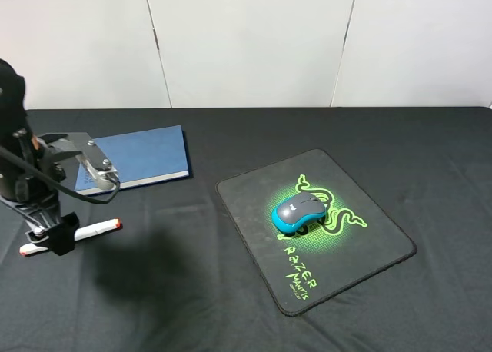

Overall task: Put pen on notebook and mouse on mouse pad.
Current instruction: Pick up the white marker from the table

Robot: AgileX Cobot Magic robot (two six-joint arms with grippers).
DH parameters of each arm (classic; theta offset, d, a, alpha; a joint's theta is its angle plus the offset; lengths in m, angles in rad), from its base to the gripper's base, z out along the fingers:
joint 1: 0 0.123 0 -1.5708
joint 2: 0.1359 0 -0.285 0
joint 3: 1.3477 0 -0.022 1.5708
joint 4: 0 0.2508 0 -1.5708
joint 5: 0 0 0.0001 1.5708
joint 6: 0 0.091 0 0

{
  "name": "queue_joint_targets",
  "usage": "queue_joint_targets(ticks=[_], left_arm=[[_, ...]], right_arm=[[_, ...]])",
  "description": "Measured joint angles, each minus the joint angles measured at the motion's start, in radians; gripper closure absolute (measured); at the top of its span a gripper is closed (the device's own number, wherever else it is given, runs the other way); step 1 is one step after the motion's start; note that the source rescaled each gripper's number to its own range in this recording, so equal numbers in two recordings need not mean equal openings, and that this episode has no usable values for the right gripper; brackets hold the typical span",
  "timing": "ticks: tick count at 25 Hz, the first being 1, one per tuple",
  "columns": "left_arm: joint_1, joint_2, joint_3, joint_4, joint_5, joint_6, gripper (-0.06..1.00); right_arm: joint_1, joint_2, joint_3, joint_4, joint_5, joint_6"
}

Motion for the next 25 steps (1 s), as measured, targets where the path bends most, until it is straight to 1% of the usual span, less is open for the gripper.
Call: queue_joint_targets(ticks=[10, 15, 18, 25], left_arm=[[0.0, 0.105, 0.0, 0.0, -0.109, 0.052, -0.06], [0.0, 0.132, 0.001, -0.029, -0.16, 0.083, -0.06], [0.0, 0.149, 0.001, -0.052, -0.175, 0.106, -0.06], [0.0, 0.182, 0.001, -0.058, -0.182, 0.113, -0.06]], right_arm=[[0.0, 0.0, 0.0, 0.0, 0.0, 0.0], [0.0, 0.0, 0.0, 0.0, 0.0, 0.0], [0.0, 0.0, 0.0, 0.0, 0.0, 0.0], [0.0, 0.0, 0.0, 0.0, 0.0, 0.0]])
